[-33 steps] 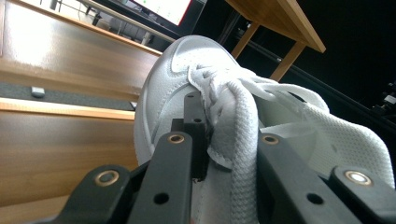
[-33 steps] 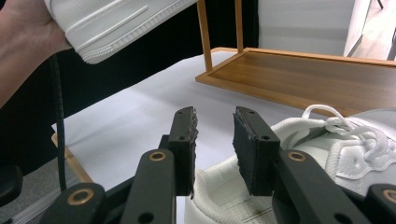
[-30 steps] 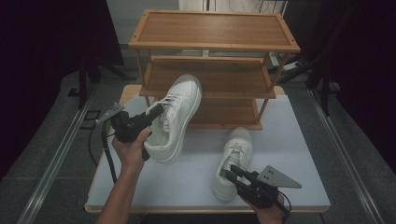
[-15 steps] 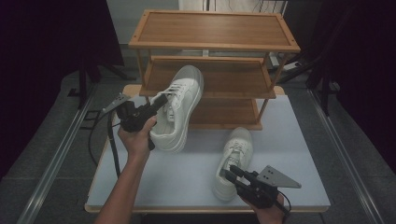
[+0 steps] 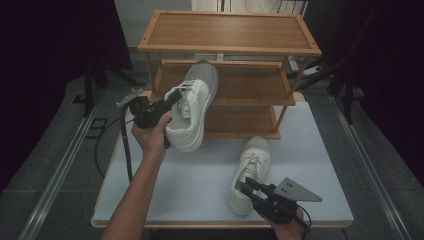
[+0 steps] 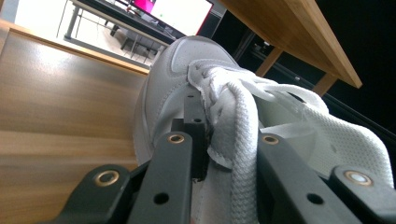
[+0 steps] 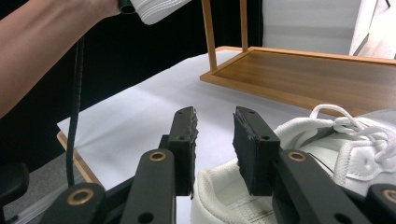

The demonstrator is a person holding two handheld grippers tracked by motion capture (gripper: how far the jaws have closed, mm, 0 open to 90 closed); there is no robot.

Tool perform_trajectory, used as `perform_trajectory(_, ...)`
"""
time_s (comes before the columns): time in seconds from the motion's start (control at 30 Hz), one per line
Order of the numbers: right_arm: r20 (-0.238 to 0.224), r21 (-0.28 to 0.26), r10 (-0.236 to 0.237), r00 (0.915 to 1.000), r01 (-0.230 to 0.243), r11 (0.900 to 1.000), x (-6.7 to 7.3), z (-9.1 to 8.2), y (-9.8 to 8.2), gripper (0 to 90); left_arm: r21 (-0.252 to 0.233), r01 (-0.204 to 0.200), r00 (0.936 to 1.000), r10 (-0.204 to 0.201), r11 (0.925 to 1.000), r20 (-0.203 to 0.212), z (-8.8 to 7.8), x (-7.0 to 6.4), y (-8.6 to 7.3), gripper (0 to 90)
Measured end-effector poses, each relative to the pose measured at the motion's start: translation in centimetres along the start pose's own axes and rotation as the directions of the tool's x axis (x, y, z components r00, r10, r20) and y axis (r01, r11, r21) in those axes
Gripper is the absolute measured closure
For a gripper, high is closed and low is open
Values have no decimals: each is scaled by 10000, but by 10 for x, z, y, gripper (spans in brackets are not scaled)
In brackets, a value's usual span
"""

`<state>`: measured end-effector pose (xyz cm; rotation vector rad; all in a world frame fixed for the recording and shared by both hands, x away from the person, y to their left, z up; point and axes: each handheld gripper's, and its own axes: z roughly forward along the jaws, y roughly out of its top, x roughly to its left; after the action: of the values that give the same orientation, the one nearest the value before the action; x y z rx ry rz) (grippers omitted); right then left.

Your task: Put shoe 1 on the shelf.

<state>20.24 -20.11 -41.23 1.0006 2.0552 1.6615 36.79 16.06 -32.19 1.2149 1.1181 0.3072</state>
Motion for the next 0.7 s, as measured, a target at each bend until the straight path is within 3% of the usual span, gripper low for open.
perform_trajectory(0.37,-89,43,37,10000,-37,10000,0,1,-1,681,-94,61,9995,-64,9999,-323,23,4,10,821)
perform_trajectory(0.7,-197,87,-46,9998,48,10000,3,4,-2,679,-164,-47,9958,32,9999,-913,53,8,16,820)
